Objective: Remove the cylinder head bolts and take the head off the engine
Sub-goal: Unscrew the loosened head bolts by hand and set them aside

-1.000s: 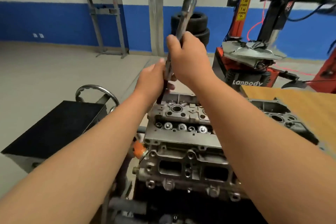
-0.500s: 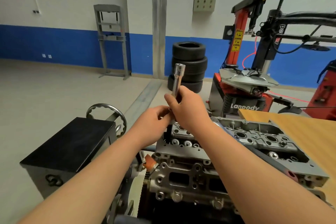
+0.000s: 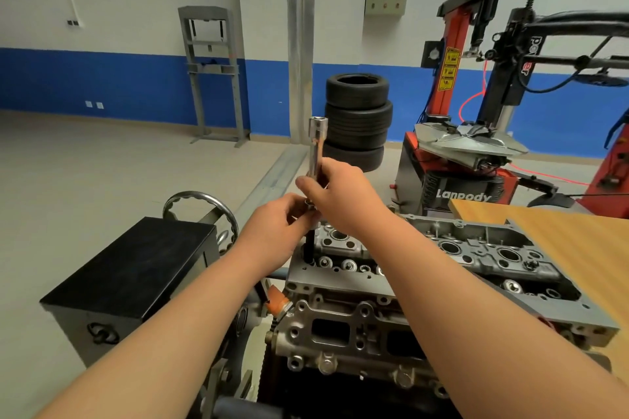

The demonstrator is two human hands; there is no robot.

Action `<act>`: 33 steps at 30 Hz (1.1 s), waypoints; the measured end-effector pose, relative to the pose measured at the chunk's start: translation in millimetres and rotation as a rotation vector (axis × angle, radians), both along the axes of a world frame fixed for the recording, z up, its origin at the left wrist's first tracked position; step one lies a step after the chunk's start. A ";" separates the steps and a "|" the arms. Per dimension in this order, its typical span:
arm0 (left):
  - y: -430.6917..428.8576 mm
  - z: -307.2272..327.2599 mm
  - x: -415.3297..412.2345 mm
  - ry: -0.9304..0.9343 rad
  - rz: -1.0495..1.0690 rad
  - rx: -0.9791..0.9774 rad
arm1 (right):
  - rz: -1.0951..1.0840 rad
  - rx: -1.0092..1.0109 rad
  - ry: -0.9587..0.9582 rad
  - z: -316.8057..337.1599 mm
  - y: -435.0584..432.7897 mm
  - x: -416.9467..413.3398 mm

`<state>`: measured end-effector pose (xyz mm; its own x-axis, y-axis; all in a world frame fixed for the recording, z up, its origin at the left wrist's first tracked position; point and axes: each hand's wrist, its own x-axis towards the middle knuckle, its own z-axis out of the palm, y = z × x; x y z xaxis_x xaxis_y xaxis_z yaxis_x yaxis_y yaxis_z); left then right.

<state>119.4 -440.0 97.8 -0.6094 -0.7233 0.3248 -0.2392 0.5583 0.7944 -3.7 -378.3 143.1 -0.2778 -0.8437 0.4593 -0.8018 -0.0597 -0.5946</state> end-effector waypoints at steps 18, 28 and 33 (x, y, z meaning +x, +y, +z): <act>-12.7 6.7 -7.9 0.052 -0.136 0.244 | 0.351 -0.132 -0.791 18.4 -36.4 13.4; -0.4 13.4 -31.3 0.004 -0.092 0.314 | 0.064 -0.188 -0.574 39.1 -27.8 25.1; 5.2 10.8 -35.6 0.051 -0.031 0.233 | 0.022 -0.297 -0.657 43.2 -37.1 33.7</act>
<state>83.8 -434.7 108.6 -0.6192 -0.7638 0.1825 -0.1814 0.3652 0.9131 30.0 -415.4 186.3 -0.5596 -0.7178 0.4143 -0.2808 -0.3061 -0.9096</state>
